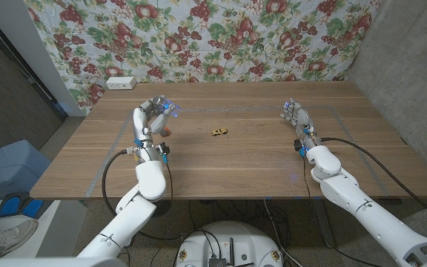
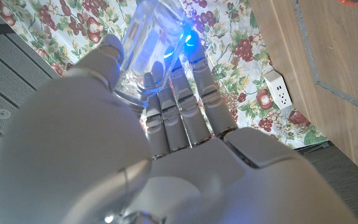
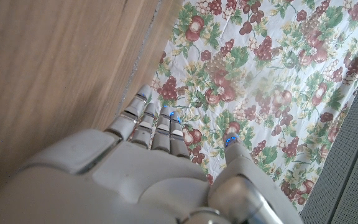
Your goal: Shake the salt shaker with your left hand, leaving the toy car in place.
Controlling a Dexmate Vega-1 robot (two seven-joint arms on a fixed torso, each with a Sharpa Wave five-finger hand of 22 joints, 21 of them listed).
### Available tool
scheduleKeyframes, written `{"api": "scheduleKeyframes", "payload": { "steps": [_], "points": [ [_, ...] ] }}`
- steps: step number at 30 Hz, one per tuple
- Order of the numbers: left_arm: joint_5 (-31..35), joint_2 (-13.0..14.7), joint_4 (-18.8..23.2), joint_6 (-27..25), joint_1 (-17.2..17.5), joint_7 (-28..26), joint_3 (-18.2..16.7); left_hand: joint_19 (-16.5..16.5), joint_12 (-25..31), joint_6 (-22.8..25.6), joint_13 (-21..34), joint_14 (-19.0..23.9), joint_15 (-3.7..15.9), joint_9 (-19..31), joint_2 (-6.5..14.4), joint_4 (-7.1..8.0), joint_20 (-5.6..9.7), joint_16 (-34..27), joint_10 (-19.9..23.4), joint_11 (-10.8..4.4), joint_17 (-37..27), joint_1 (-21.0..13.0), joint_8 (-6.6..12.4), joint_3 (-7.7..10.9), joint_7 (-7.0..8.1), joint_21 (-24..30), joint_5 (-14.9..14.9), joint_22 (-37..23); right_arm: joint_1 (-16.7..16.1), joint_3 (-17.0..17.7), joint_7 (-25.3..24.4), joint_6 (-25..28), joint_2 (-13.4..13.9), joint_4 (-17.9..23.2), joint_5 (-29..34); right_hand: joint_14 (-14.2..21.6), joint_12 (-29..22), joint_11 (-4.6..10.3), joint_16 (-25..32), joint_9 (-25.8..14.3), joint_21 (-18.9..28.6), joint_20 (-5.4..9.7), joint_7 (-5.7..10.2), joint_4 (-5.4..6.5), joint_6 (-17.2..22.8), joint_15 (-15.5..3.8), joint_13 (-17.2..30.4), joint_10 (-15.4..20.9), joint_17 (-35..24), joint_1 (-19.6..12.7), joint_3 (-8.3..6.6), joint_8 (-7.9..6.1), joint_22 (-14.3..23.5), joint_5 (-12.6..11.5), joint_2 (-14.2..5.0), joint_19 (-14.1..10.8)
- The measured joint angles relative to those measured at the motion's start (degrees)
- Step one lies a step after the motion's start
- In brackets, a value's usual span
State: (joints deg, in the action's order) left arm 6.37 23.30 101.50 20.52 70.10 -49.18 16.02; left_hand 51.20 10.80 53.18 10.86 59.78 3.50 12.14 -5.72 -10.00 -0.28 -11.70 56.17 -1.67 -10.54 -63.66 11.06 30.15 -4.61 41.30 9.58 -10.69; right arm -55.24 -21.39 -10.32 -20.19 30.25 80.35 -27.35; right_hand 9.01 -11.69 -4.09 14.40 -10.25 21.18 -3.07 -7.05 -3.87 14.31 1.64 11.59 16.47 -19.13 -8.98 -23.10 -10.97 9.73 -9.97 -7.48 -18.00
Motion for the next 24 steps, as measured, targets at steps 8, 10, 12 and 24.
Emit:
{"api": "scheduleKeyframes", "payload": {
  "steps": [8, 10, 12, 24],
  "points": [
    [0.41, -1.14, 0.0, 0.03, 0.42, 0.7, -0.55, 0.0, 0.0, 0.0, 0.0, 0.0, 0.0, 0.0, -0.01, 0.0, 0.0, 0.0, 0.0, 0.0, 0.01, -0.01, -0.04, 0.0, 0.0, 0.0, 0.0, 0.0, 0.01, 0.0, 0.09, 0.14, -0.05, -0.13, -0.23, 0.0, 0.0, 0.0, 0.0, 0.0, -0.22, 0.0, 0.0, 0.0, 0.0, 0.0, 0.0, 0.0, -0.01, 0.0, 0.0, 0.0, 0.0, 0.0, 0.0, 0.0],
    [0.07, -1.02, 0.63, -1.12, 0.59, 1.76, -0.65, 0.0, 0.0, 0.0, 0.0, 0.0, 0.0, 0.0, -0.01, 0.0, 0.0, 0.0, 0.0, 0.0, 0.02, -0.01, -0.04, 0.0, 0.0, 0.0, 0.0, 0.0, -0.07, 0.0, 0.12, 0.18, -0.03, -0.13, -0.33, 0.0, 0.0, 0.0, 0.0, 0.0, -0.22, 0.0, 0.0, 0.0, 0.0, 0.0, 0.0, 0.0, -0.01, 0.0, 0.0, 0.0, 0.0, 0.0, 0.0, 0.0],
    [-0.32, -0.55, 1.62, -2.64, 0.78, 2.92, -0.73, -0.1, 0.0, 0.01, 0.0, 0.0, 0.0, 0.0, -0.01, 0.0, 0.1, 0.0, 0.0, 0.0, 0.02, -0.01, -0.04, 0.0, 0.0, 0.0, 0.0, 0.0, -0.12, 0.0, 0.16, 0.19, 0.01, -0.14, -0.36, 0.0, 0.0, 0.0, 0.0, 0.0, -0.22, 0.12, 0.0, 0.0, 0.0, 0.0, 0.0, 0.0, -0.01, 0.0, 0.0, 0.0, 0.0, 0.0, 0.0, -0.12],
    [-4.07, 5.21, 9.31, -19.11, 0.73, 12.27, -0.46, -0.1, 0.0, 0.01, -0.02, 0.01, -0.01, -0.01, -0.09, 0.0, 0.1, 0.02, 0.0, 0.0, -0.3, -0.09, -0.02, 0.0, 0.01, 0.0, -0.06, 0.0, -0.22, 0.1, 0.44, 0.28, 0.22, -0.16, -0.58, 0.0, 0.0, 0.0, 0.0, 0.0, -0.43, 0.0, 0.0, 0.0, 0.0, 0.0, 0.0, 0.0, -0.01, 0.0, 0.0, 0.0, 0.0, 0.0, 0.0, -0.42]
  ]
}}
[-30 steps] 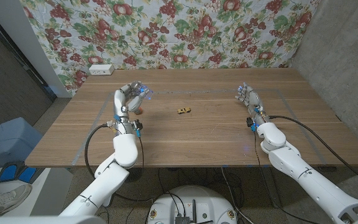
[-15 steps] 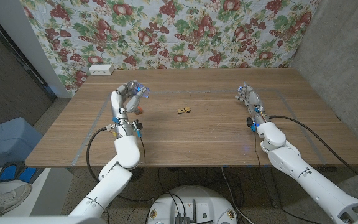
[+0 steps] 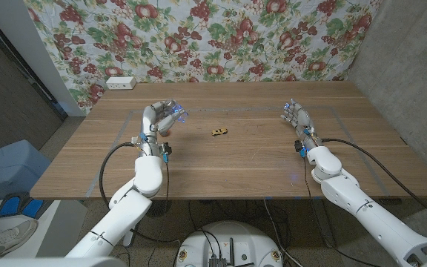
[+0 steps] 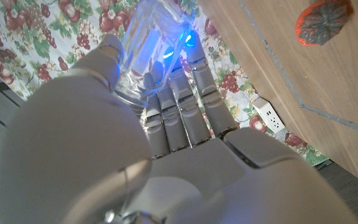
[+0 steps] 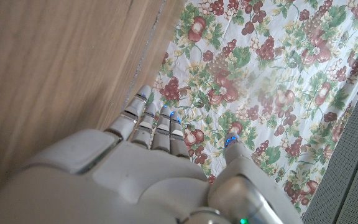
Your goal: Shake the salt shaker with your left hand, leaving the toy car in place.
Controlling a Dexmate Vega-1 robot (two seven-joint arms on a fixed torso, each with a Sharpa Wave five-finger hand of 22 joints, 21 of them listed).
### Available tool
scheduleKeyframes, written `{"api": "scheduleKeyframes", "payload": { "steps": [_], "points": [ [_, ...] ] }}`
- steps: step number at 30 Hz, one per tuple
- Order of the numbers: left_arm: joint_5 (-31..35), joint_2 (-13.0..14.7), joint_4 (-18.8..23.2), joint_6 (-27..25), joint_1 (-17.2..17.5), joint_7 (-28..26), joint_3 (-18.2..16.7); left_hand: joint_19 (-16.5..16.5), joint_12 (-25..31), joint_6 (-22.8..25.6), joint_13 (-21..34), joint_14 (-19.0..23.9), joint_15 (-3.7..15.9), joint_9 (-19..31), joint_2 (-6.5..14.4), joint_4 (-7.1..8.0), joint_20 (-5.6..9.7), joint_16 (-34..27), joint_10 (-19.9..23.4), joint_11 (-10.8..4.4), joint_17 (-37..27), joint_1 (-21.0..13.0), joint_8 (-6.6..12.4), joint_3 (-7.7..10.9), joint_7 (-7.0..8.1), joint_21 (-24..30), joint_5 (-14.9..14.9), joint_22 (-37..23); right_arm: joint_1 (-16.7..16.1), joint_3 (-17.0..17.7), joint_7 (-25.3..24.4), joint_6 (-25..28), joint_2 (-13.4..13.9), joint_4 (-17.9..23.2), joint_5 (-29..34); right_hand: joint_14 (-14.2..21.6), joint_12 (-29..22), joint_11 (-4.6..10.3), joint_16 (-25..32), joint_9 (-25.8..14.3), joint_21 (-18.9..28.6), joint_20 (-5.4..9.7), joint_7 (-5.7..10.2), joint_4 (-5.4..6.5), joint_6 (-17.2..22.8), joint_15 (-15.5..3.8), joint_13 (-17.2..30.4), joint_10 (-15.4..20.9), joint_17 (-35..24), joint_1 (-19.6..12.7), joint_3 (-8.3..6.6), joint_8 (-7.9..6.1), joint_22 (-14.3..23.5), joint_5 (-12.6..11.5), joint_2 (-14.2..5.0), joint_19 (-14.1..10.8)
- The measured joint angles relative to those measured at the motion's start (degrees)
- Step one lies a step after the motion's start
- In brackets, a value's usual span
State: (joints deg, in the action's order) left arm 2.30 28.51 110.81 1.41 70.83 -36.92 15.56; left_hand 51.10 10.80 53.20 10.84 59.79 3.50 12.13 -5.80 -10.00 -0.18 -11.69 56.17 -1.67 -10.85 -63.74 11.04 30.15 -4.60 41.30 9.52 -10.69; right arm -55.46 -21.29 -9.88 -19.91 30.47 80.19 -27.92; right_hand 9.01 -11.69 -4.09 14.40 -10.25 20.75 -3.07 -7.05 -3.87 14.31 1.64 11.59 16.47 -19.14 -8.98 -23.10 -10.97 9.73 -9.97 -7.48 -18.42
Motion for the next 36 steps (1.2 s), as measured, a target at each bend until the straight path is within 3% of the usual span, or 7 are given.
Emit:
{"api": "scheduleKeyframes", "payload": {
  "steps": [8, 21, 28, 36],
  "points": [
    [-2.14, 4.44, 3.77, -8.67, -1.07, 5.6, 1.04, 0.0, 0.0, 0.0, 0.0, 0.0, -0.01, 0.0, 0.0, 0.0, 0.0, 0.01, 0.0, 0.0, 0.0, 0.0, 0.0, 0.0, 0.0, 0.0, -0.01, 0.0, -0.09, 0.1, 0.18, 0.0, 0.16, 0.0, -0.16, 0.0, 0.0, 0.0, 0.0, 0.13, -0.21, 0.0, 0.0, 0.0, 0.0, 0.0, 0.0, 0.0, -0.01, 0.0, 0.0, 0.0, 0.0, 0.0, 0.0, 0.0],
    [-4.17, 8.34, 5.91, -13.5, -2.48, 8.57, 2.32, 0.0, 0.0, 0.0, -0.02, 0.01, -0.01, -0.01, -0.16, -0.01, 0.0, -0.21, 0.0, 0.0, 0.04, -0.16, -0.01, -0.01, 0.0, 0.0, -0.13, 0.0, -0.3, 0.21, 0.13, 0.01, 0.18, 0.17, -0.27, 0.0, 0.0, 0.0, 0.0, 0.12, -0.44, 0.0, 0.0, 0.0, 0.0, 0.0, 0.0, 0.0, -0.01, 0.0, 0.0, 0.0, 0.0, 0.0, 0.0, 0.01],
    [-4.44, 8.52, 4.76, -11.21, -2.56, 7.15, 2.59, -0.31, 0.0, 0.01, -0.03, 0.01, -0.01, -0.01, -0.16, -0.01, 0.31, -0.21, 0.0, 0.0, 0.08, -0.16, -0.02, -0.01, 0.01, 0.35, 0.06, 0.0, -0.23, 0.17, -0.01, 0.06, 0.0, 0.13, -0.27, 0.0, 0.0, 0.0, 0.0, 0.12, -0.43, 0.0, 0.0, 0.0, 0.0, 0.0, 0.0, 0.0, -0.01, 0.0, 0.0, 0.0, 0.0, 0.0, 0.0, 0.01],
    [-2.52, 5.73, 0.83, -1.66, -1.88, 1.66, 2.64, -0.31, 0.0, 0.35, -0.05, 0.02, -0.02, -0.02, -0.29, -0.02, 0.31, -0.21, 0.23, -0.23, 0.1, -0.3, -0.09, -0.02, -0.21, 0.5, 0.06, 0.0, -0.08, 0.07, -0.16, 0.13, -0.12, 0.0, -0.19, 0.0, 0.0, 0.0, 0.0, 0.12, -0.84, 0.0, 0.0, 0.0, 0.0, 0.0, 0.0, 0.0, -0.01, 0.0, 0.0, 0.0, 0.0, 0.0, 0.0, 0.01]
  ]
}}
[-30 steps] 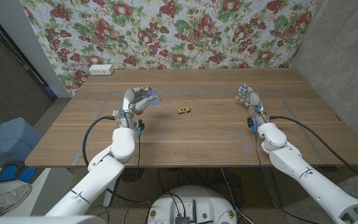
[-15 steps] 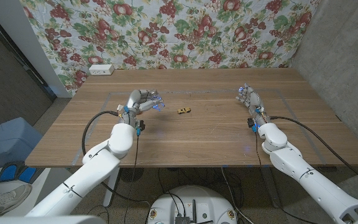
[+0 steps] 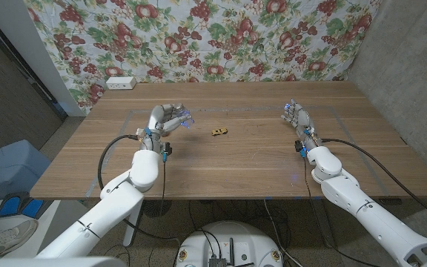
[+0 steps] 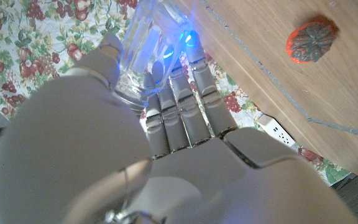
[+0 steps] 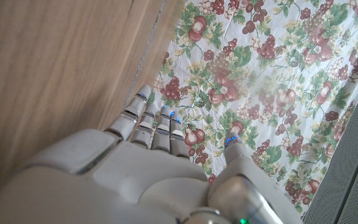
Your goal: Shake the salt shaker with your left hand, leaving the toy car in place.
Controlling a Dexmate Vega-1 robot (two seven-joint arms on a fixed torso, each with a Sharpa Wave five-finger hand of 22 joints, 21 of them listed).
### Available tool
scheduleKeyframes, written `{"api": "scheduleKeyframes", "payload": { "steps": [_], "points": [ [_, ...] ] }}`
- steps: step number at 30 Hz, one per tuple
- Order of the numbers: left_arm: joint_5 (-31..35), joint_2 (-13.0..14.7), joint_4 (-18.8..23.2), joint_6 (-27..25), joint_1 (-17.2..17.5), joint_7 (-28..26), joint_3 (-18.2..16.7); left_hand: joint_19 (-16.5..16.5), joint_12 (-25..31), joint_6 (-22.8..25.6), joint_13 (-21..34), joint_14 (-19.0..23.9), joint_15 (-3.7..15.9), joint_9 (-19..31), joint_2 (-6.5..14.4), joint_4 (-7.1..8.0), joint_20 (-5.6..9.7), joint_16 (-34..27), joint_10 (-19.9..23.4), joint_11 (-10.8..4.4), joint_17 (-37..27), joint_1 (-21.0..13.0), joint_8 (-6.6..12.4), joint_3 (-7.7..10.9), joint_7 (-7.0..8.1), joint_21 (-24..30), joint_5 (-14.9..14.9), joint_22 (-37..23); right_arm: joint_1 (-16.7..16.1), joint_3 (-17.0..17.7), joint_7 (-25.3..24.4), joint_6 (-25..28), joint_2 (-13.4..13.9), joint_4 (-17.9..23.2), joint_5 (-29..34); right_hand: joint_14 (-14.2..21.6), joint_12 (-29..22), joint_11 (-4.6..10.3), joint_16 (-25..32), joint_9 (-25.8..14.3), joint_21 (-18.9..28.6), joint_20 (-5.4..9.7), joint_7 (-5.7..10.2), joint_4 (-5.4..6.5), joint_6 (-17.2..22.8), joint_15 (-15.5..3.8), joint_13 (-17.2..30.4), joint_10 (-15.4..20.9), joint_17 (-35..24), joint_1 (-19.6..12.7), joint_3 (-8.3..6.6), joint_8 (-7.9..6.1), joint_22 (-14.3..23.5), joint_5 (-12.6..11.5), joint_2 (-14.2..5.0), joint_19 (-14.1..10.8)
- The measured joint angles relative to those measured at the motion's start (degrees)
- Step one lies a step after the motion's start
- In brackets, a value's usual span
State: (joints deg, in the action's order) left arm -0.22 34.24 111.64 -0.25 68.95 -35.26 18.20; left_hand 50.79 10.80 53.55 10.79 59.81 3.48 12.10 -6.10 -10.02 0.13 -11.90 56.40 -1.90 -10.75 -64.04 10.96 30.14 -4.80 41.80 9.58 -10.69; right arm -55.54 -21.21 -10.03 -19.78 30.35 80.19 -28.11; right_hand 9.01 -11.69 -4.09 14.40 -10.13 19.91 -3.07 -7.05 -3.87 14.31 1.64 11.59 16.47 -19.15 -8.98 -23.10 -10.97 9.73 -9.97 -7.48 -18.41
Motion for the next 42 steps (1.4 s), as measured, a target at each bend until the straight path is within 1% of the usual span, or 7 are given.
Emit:
{"api": "scheduleKeyframes", "payload": {
  "steps": [4, 6, 10, 22, 29, 36, 42],
  "points": [
    [1.28, -1.94, -2.04, 4.52, 0.21, -2.94, -0.03, 0.0, 0.0, 0.01, -0.02, 0.0, 0.0, 0.0, 0.01, 0.0, 0.0, 0.0, 0.0, 0.0, -0.08, 0.01, -0.12, 0.0, 0.0, 0.03, 0.0, 0.0, 0.01, -0.01, -0.13, 0.01, -0.03, -0.01, 0.05, 0.0, 0.0, 0.0, 0.0, 0.0, 0.0, 0.0, 0.0, 0.0, 0.0, 0.0, 0.0, 0.0, 0.0, 0.0, 0.0, 0.0, 0.0, 0.0, 0.0, 0.0],
    [1.61, -2.63, -2.75, 5.71, 0.26, -3.76, -0.1, 0.0, 0.0, 0.01, -0.03, 0.0, 0.0, 0.0, 0.02, -0.01, 0.0, 0.0, 0.0, 0.0, -0.09, 0.02, -0.04, -0.01, 0.0, 0.04, 0.0, 0.0, 0.01, -0.01, -0.19, 0.0, -0.03, -0.01, 0.11, 0.0, 0.0, 0.0, 0.0, 0.0, 0.0, 0.0, 0.0, 0.0, 0.0, 0.0, 0.0, 0.0, 0.0, 0.0, 0.0, 0.0, 0.0, 0.0, 0.0, 0.0],
    [2.92, -5.01, -4.97, 10.33, 0.41, -6.81, -0.45, 0.0, 0.0, 0.01, -0.01, 0.01, 0.0, -0.01, 0.09, -0.01, 0.0, 0.0, 0.0, 0.0, -0.09, 0.09, 0.09, -0.01, 0.0, 0.05, -0.01, 0.0, -0.01, -0.01, -0.35, 0.01, -0.03, 0.01, 0.27, 0.0, 0.0, 0.0, 0.0, 0.0, -0.21, 0.0, 0.0, 0.0, 0.0, 0.0, 0.0, 0.0, 0.0, 0.0, 0.0, 0.0, 0.0, 0.0, 0.0, 0.0],
    [5.35, -9.46, -9.15, 18.53, 0.72, -11.43, -1.72, -0.11, 0.0, 0.01, 0.02, 0.02, -0.01, 0.01, 0.17, 0.02, 0.11, 0.03, 0.0, 0.0, -0.08, 0.17, 0.08, 0.02, 0.0, 0.16, -0.06, 0.0, -0.19, -0.02, -0.88, 0.01, -0.01, 0.76, 0.73, 0.0, 0.0, 0.0, 0.0, 0.0, -0.43, 0.0, 0.0, 0.0, 0.0, 0.0, 0.0, 0.0, -0.01, 0.0, 0.0, 0.0, 0.29, 0.0, 0.0, 0.0],
    [6.01, -10.8, -10.05, 20.43, 0.94, -11.91, -2.41, -0.3, 0.0, 0.01, 0.02, 0.09, -0.09, 0.04, 0.22, 0.02, 0.3, 0.14, 0.0, 0.0, -0.05, 0.22, 0.08, 0.02, 0.0, 0.17, -0.11, 0.0, -0.26, -0.05, -1.27, 0.23, -0.01, 1.04, 0.87, 0.0, 0.0, 0.0, 0.0, -0.01, -0.66, 0.0, 0.0, 0.0, 0.0, 0.0, 0.0, 0.0, 0.0, 0.0, 0.0, 0.0, 0.29, 0.0, 0.0, 0.0],
    [6.14, -11.45, -10.16, 20.81, 1.23, -11.49, -2.9, -0.3, 0.0, 0.01, 0.01, 0.1, -0.09, 0.03, 0.26, 0.02, 0.3, 0.15, 0.0, 0.0, -0.03, 0.26, 0.07, 0.02, 0.0, 0.17, -0.13, 0.0, -0.54, -0.05, -1.58, 0.31, -0.02, 1.34, 0.97, 0.0, 0.0, 0.0, 0.0, -0.01, -0.66, 0.0, 0.0, 0.0, 0.0, 0.0, 0.0, 0.0, -0.01, 0.0, 0.0, 0.0, 0.28, 0.0, 0.0, 0.0],
    [5.25, -10.91, -8.09, 17.36, 1.99, -9.24, -3.4, -0.3, 0.0, 0.01, 0.01, 0.2, 0.0, 0.03, 0.26, 0.02, 0.3, 0.17, 0.0, 0.0, -0.02, 0.26, 0.05, 0.02, 0.0, 0.17, -0.1, 0.0, -0.9, -0.05, -1.73, 0.32, -0.02, 1.61, 1.02, 0.0, 0.0, 0.0, 0.0, -0.01, -0.66, -0.22, 0.0, 0.0, 0.0, 0.0, 0.0, 0.0, -0.01, 0.0, 0.0, 0.0, 0.28, 0.0, 0.0, -0.22]
  ]
}}
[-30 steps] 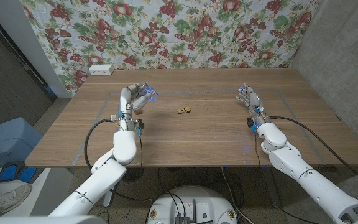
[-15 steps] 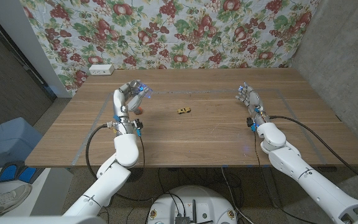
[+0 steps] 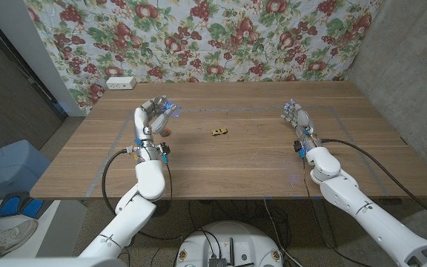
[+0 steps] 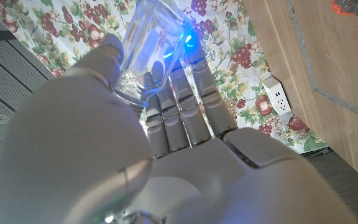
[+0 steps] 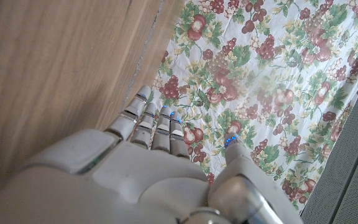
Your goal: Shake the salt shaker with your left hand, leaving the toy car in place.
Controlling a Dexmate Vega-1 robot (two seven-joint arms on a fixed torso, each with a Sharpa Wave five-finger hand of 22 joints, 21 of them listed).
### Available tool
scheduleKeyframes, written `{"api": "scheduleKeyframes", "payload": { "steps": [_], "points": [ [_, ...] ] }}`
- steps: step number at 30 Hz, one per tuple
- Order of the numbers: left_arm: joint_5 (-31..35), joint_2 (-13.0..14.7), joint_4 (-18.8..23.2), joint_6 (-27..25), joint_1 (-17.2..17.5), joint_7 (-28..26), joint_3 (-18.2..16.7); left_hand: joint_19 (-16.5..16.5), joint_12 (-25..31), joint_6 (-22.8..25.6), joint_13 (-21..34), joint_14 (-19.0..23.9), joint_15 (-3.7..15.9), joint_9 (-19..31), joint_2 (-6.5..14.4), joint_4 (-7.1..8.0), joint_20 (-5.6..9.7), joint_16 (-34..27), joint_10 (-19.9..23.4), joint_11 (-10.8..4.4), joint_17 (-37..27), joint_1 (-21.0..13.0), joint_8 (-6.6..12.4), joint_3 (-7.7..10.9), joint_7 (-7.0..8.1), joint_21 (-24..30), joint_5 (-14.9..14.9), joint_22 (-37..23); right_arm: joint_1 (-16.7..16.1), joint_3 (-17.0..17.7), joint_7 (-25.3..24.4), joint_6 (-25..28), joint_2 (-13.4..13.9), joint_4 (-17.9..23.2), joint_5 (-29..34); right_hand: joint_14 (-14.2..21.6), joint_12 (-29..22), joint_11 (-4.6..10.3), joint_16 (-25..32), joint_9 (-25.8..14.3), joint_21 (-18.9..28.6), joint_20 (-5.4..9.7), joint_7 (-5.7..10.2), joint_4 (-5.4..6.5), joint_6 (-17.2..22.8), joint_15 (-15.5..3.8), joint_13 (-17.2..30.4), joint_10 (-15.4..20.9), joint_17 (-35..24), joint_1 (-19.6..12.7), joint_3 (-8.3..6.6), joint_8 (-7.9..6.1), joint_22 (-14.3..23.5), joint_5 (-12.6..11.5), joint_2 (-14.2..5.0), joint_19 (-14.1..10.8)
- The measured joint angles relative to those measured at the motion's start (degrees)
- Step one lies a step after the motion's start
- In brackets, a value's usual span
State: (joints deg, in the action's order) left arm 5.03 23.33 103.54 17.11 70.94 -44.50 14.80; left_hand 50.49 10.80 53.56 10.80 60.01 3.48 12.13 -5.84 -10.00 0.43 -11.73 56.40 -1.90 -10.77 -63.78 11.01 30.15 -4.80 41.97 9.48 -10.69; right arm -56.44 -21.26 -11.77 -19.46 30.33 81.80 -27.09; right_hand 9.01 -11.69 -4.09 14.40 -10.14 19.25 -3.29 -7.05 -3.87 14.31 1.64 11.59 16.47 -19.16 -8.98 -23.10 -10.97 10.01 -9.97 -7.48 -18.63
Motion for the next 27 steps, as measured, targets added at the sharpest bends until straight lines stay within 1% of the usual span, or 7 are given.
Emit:
{"api": "scheduleKeyframes", "payload": {
  "steps": [6, 7, 9, 10, 11, 19, 27],
  "points": [
    [-1.67, 2.27, 4.04, -6.26, 0.71, 3.31, -0.39, 0.0, 0.0, 0.0, -0.01, 0.01, 0.0, 0.0, 0.06, 0.0, 0.0, 0.03, 0.0, 0.0, -0.11, 0.06, -0.19, 0.0, 0.0, 0.75, 0.1, 0.0, -0.34, 0.06, -0.17, 0.0, 0.07, 0.37, 0.13, 0.0, 0.0, 0.0, 0.0, 0.0, 0.0, -0.2, 0.0, 0.0, 0.0, 0.0, 0.0, 0.0, 0.0, 0.0, 0.0, 0.0, 0.0, 0.0, 0.0, -0.2],
    [-2.2, 2.73, 4.65, -8.62, 0.77, 4.56, -0.41, 0.0, 0.0, 0.0, -0.01, 0.01, 0.0, 0.0, 0.06, 0.0, 0.0, 0.03, 0.0, 0.0, -0.12, 0.06, -0.2, 0.0, 0.0, 0.75, 0.1, 0.0, -0.43, 0.09, -0.19, 0.0, 0.12, 0.45, 0.14, 0.0, 0.0, 0.0, 0.0, 0.0, 0.0, -0.2, 0.0, 0.0, 0.0, 0.0, 0.0, 0.0, 0.0, 0.0, 0.0, 0.0, 0.0, 0.0, 0.0, -0.2],
    [-2.61, 3.48, 5.57, -10.81, 0.84, 5.61, -0.42, 0.0, 0.0, 0.0, -0.01, 0.02, 0.0, 0.0, 0.06, 0.0, 0.0, 0.03, 0.0, 0.0, -0.12, 0.06, -0.21, 0.0, 0.0, 0.76, 0.1, 0.0, -0.56, 0.11, -0.23, -0.01, 0.15, 0.61, 0.16, 0.0, 0.0, 0.0, 0.0, 0.0, -0.41, -0.2, 0.0, 0.0, 0.0, 0.0, 0.0, 0.0, 0.0, 0.0, 0.0, 0.0, 0.0, 0.0, 0.0, -0.2],
    [-3.03, 4.38, 6.63, -13.06, 0.88, 6.65, -0.43, 0.0, 0.0, 0.01, -0.01, 0.02, 0.0, 0.0, 0.06, 0.0, 0.0, 0.03, 0.0, 0.0, -0.12, 0.06, -0.21, 0.0, 0.0, 0.76, 0.1, 0.0, -0.66, 0.13, -0.26, -0.01, 0.19, 0.74, 0.18, 0.0, 0.0, 0.0, 0.0, 0.0, -0.41, -0.2, 0.0, 0.0, 0.0, 0.0, 0.0, 0.0, 0.0, 0.0, 0.0, 0.0, 0.0, 0.0, 0.0, -0.2],
    [-3.21, 4.48, 6.75, -14.14, 0.88, 7.13, -0.42, 0.0, 0.0, 0.01, -0.01, 0.03, 0.01, 0.0, 0.06, 0.0, 0.0, 0.03, 0.0, 0.0, -0.12, 0.06, -0.21, 0.0, 0.01, 0.76, 0.1, 0.0, -0.78, 0.15, -0.29, -0.03, 0.22, 0.86, 0.21, 0.0, 0.0, 0.0, 0.0, 0.0, -0.41, -0.2, 0.0, 0.0, 0.0, 0.0, 0.0, 0.0, 0.0, 0.0, 0.0, 0.0, 0.0, 0.0, 0.0, -0.2],
    [-5.13, 9.47, 11.73, -24.09, 0.52, 12.01, 0.1, 0.0, 0.0, 0.02, -0.01, 0.1, 0.07, 0.0, 0.06, 0.0, 0.0, 0.04, 0.0, 0.0, -0.11, 0.06, -0.32, 0.0, 0.02, 0.79, 0.09, 0.0, -1.33, 0.31, -0.6, -0.09, 0.42, 1.6, 0.34, 0.0, 0.0, 0.0, 0.0, 0.0, -0.53, 0.01, 0.0, 0.0, 0.0, 0.0, 0.0, 0.0, 0.0, 0.0, 0.0, 0.0, -0.01, 0.0, 0.0, -0.4],
    [-6.42, 12.92, 14.17, -29.71, -0.32, 14.67, 0.98, 0.0, 0.0, 0.2, -0.02, 0.0, 0.19, -0.01, 0.05, 0.0, 0.0, -0.04, 0.08, -0.08, -0.09, 0.05, -0.18, 0.0, 0.19, 0.87, 0.04, 0.0, -1.92, 0.48, -1.03, -0.09, 0.58, 2.3, 0.42, 0.0, 0.0, 0.0, 0.0, 0.0, -0.66, 0.01, 0.0, 0.0, 0.0, 0.0, 0.0, 0.0, 0.0, 0.0, 0.0, 0.0, -0.01, 0.0, 0.0, -0.4]
  ]
}}
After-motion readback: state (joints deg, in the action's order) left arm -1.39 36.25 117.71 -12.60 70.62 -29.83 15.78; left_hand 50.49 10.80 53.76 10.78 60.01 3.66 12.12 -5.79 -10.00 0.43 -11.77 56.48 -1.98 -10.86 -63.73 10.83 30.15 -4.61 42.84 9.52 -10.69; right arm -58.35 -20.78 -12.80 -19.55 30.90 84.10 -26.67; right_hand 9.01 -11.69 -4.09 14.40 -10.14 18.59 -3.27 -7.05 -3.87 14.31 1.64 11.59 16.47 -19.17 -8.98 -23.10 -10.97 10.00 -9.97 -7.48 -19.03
